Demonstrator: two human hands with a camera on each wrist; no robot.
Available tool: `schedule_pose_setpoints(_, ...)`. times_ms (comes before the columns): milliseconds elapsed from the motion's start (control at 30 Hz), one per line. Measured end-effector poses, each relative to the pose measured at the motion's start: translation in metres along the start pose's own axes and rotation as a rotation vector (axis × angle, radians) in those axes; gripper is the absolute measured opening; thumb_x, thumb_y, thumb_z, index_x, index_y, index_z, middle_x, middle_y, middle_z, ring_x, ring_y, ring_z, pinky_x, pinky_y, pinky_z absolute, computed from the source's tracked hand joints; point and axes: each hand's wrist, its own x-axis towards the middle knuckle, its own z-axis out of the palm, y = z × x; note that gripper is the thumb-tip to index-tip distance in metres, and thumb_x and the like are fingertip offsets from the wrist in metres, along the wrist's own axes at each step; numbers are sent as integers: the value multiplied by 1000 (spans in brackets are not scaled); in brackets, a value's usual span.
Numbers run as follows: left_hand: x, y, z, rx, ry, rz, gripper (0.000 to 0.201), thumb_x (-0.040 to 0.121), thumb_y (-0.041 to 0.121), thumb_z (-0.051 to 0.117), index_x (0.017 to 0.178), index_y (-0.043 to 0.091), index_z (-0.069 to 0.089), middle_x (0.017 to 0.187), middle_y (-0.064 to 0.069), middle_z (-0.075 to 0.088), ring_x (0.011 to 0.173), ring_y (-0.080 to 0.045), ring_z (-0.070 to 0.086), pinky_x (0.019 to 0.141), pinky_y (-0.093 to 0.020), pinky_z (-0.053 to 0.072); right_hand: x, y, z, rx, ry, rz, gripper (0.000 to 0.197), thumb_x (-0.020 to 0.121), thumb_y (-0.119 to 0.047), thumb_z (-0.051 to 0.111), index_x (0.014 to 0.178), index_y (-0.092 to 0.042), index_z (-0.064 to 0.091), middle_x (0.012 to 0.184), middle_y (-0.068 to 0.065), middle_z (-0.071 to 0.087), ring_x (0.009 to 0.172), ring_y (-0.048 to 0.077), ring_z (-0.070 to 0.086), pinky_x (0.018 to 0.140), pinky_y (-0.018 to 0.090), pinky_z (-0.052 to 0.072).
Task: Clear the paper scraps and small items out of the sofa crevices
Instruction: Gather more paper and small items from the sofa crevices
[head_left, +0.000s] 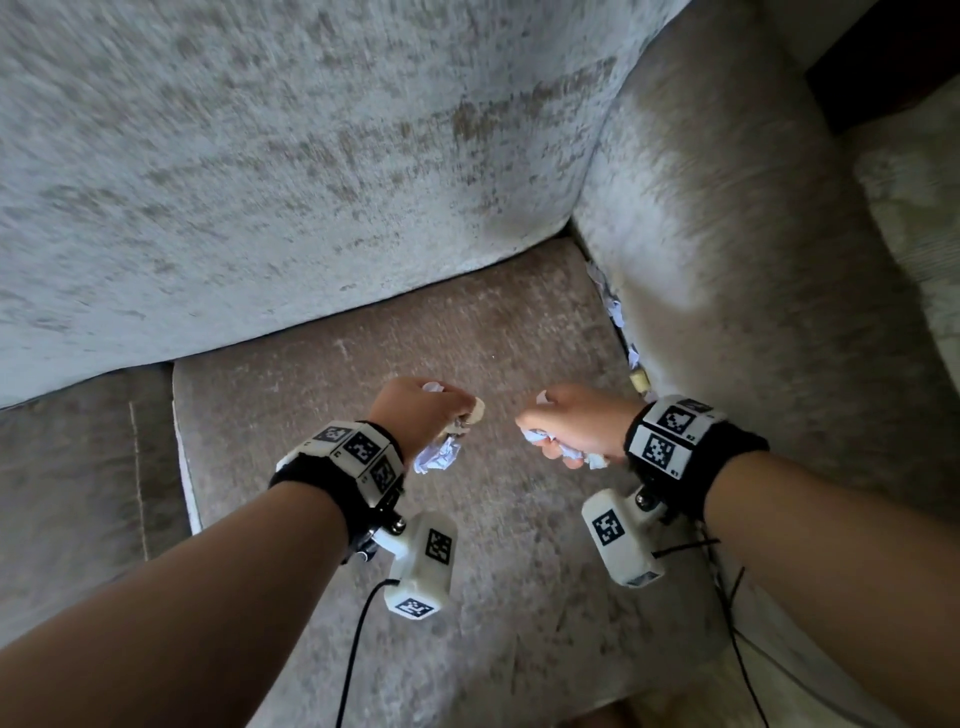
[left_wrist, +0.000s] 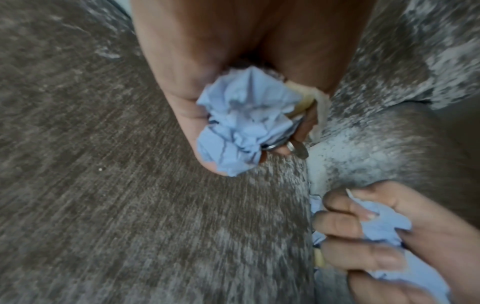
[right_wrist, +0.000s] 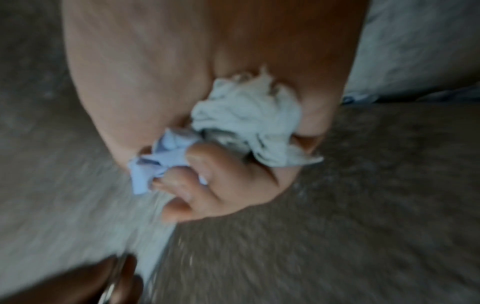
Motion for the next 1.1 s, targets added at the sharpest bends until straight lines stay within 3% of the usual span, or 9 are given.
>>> schedule_pose_setpoints(133,-1,10,8,25,-10,13,6,66,17,76,60,17,75,66,-4,73,65,-18,68,64,-32,57,3,17,-28,493,153,65,20,93,-12,43,75,-10,49,72,7,66,47,11,49,41,21,25)
schedule_pose_setpoints(267,0,17,18,9,-9,24,4,66,16,76,64,12,75,63,-3,72,60,-17,66,63,-30,55,1,20,-54,647,248,26,23,102,-13,41,93,-15,62,87,8,70,61,13,68,39,14,36)
schedule_pose_setpoints(333,2,21,22,6,-8,34,4,68,16,76,65,13,76,64,-3,72,61,-16,66,63,-29,55,6,14,-65,522,387,-14,27,99,-6,40,96,-13,66,88,5,68,68,12,67,45,16,40)
schedule_pose_setpoints(400,5,24,24,10,-9,42,5,68,16,75,68,12,76,71,-6,74,65,-18,67,69,-32,56,16,6,-76,429,555,-40,29,98,-5,40,98,-7,69,80,7,62,57,11,59,46,15,38)
schedule_pose_setpoints(433,6,25,25,15,-8,44,6,68,17,75,69,11,76,71,-7,74,66,-18,66,69,-32,56,23,1,-79,256,642,-57,28,98,-8,42,99,-7,70,82,9,62,58,13,59,50,15,42)
schedule_pose_setpoints(533,12,28,26,14,-5,43,5,69,16,75,68,11,75,67,-4,72,62,-15,64,64,-27,53,46,-10,-89,-646,806,-81,29,94,-17,45,107,-16,71,111,8,69,100,27,65,85,29,49)
schedule_pose_setpoints(733,30,28,24,-13,-14,12,6,71,15,73,66,14,75,64,0,71,61,-13,65,58,-23,50,73,-26,-104,-1351,689,96,35,96,-7,40,127,-3,56,126,13,60,115,30,59,88,39,47)
schedule_pose_setpoints(933,46,24,19,-13,-17,-19,11,73,13,72,64,17,76,64,2,72,62,-11,66,58,-23,49,100,-17,-109,-1600,563,271,49,100,-8,34,145,9,29,141,18,48,124,30,50,91,37,45)
schedule_pose_setpoints(1100,52,30,17,4,-24,-34,9,72,14,72,64,17,75,65,2,73,61,-9,67,58,-22,48,96,-23,-114,-1538,489,234,33,97,-11,43,124,-8,62,123,5,65,115,23,60,86,33,48)
